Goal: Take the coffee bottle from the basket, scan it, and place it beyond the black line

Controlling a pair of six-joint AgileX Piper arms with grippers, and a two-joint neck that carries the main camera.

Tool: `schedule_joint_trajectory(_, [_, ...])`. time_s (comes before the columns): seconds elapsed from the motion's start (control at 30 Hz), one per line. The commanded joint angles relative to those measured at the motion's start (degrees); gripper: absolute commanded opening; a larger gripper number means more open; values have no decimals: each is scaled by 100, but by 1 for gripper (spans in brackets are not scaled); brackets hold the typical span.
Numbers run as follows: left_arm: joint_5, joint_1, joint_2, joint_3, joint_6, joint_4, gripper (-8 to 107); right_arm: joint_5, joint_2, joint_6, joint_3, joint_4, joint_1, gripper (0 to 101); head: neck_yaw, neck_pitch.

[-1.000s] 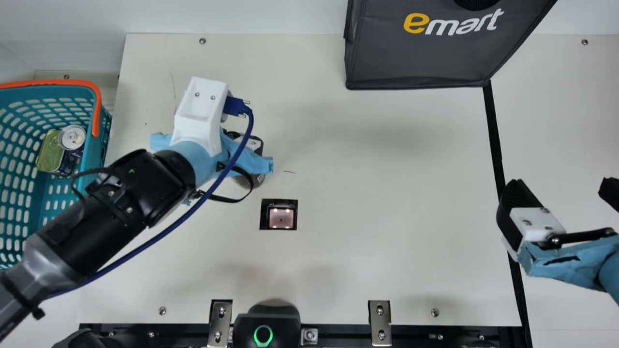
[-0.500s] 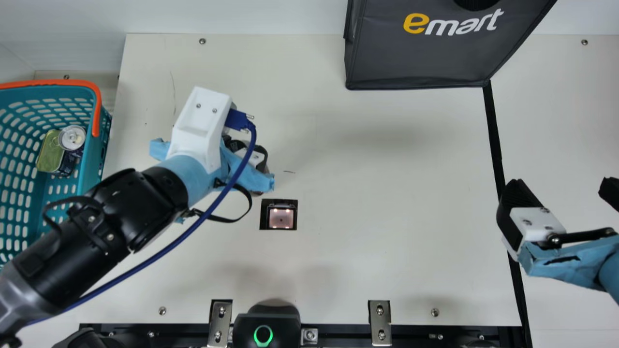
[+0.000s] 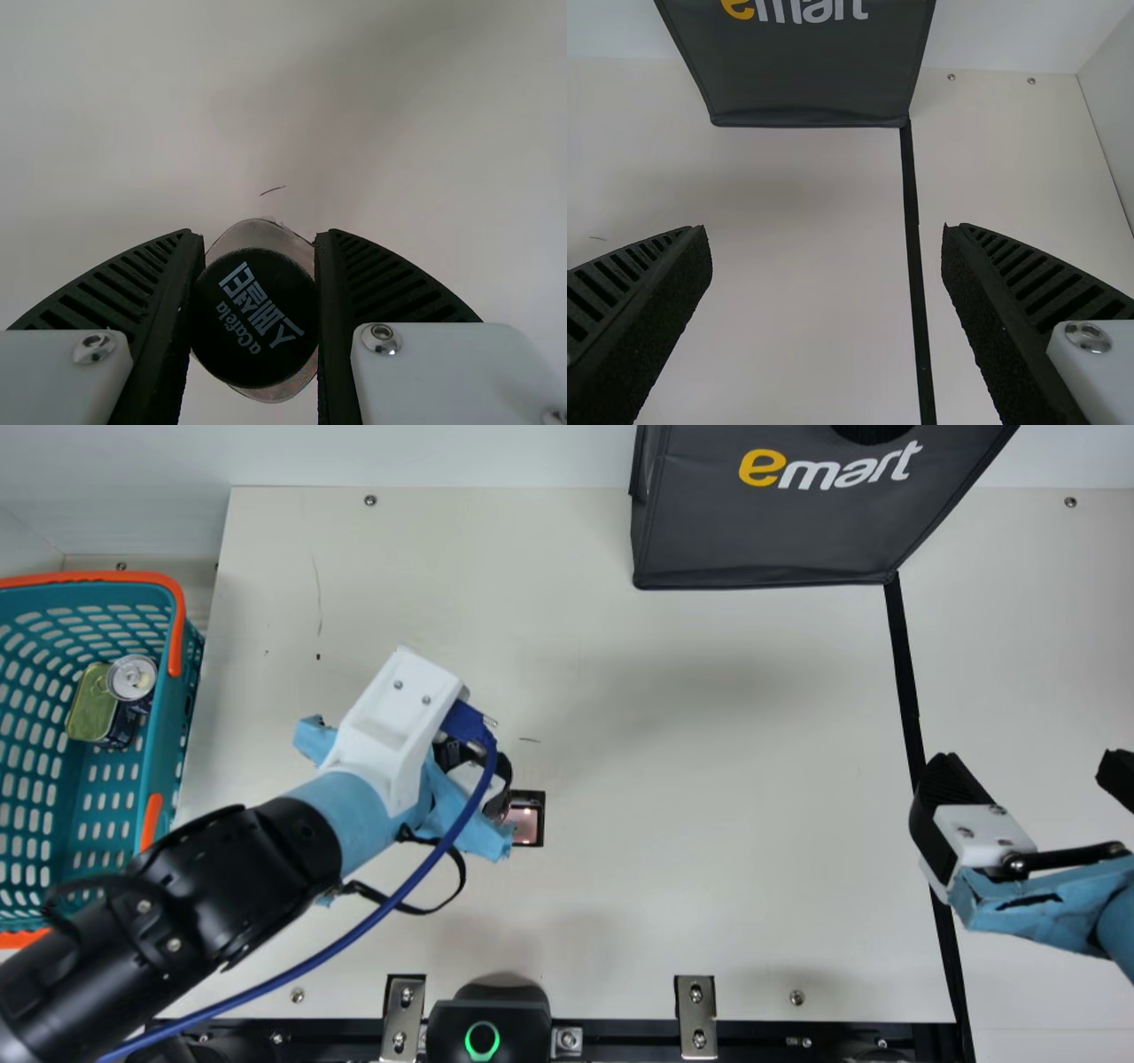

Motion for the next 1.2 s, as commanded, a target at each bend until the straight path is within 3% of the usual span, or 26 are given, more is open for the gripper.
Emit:
schedule_joint_trajectory(0.0, [17,-52,-60,19,79,-31,10,0,0,0,0,0,0,91,9,-148])
schedule_joint_trajectory(1.17, [-9,-668,-1055,654,1124,-856,10,0,0,0,0,0,0,91,9,-148])
